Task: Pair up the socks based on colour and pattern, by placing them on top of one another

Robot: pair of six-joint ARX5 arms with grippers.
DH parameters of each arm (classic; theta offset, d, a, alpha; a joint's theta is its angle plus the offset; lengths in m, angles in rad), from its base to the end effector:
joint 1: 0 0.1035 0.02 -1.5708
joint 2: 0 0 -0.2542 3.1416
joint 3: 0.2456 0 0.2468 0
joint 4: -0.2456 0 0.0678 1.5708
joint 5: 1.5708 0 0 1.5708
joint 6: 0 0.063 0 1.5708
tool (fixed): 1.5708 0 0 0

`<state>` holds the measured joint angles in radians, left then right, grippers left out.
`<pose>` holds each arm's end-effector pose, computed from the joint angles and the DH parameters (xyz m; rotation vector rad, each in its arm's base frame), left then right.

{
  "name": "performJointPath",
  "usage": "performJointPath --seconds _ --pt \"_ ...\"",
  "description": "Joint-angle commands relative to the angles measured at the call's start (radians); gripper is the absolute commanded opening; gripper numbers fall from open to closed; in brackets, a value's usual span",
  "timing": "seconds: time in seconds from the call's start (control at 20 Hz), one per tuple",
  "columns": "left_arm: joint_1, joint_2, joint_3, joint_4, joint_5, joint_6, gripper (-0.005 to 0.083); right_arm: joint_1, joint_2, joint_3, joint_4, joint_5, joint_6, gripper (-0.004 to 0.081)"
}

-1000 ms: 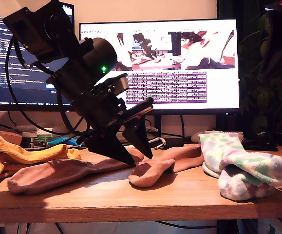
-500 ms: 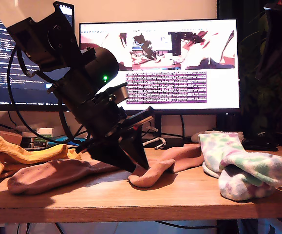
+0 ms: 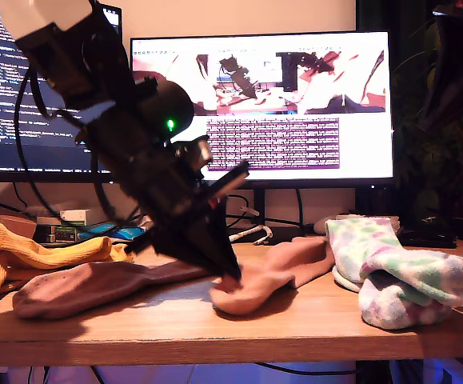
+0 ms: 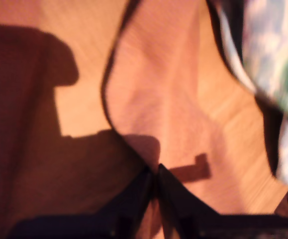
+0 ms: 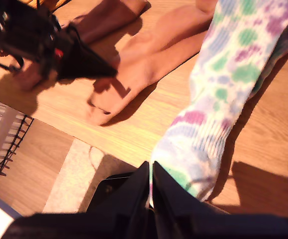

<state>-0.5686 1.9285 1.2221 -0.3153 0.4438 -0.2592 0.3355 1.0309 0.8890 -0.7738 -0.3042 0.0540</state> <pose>0.3184 -0.2356 0.1255 -0.1488 1.1723 -0.7757 0.1947 0.0879 0.2457 0.0338 0.9462 0.5685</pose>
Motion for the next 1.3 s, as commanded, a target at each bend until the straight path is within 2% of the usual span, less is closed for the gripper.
performJointPath --seconds 0.0,0.2,0.45,0.6,0.7,1.0,1.15,1.25 --pt "0.014 -0.053 0.032 -0.016 0.002 0.005 -0.002 0.004 0.0 0.009 0.019 -0.001 -0.003 -0.0011" --pt "0.032 -0.072 0.139 -0.145 0.029 0.027 -0.002 0.005 0.0 0.009 0.03 -0.001 -0.004 -0.001" --pt "0.058 -0.077 0.273 -0.42 0.021 0.114 -0.002 0.004 0.0 0.009 0.029 -0.001 -0.01 -0.001" --pt "0.081 -0.077 0.278 -0.576 -0.05 0.201 -0.002 0.005 0.0 0.009 0.03 -0.001 -0.011 -0.001" --pt "0.101 -0.079 0.281 -0.64 -0.085 0.216 -0.0019 0.005 0.0 0.009 0.031 -0.001 -0.011 -0.0011" --pt "0.143 -0.133 0.305 -0.695 -0.097 0.234 -0.002 0.005 0.0 0.009 0.037 -0.001 -0.011 -0.0011" --pt "0.164 -0.135 0.305 -0.731 -0.162 0.238 -0.002 0.005 0.0 0.009 0.037 -0.001 -0.011 -0.0011" --pt "0.178 -0.135 0.305 -0.731 -0.17 0.238 -0.002 0.005 0.0 0.009 0.037 -0.001 -0.019 -0.0011"
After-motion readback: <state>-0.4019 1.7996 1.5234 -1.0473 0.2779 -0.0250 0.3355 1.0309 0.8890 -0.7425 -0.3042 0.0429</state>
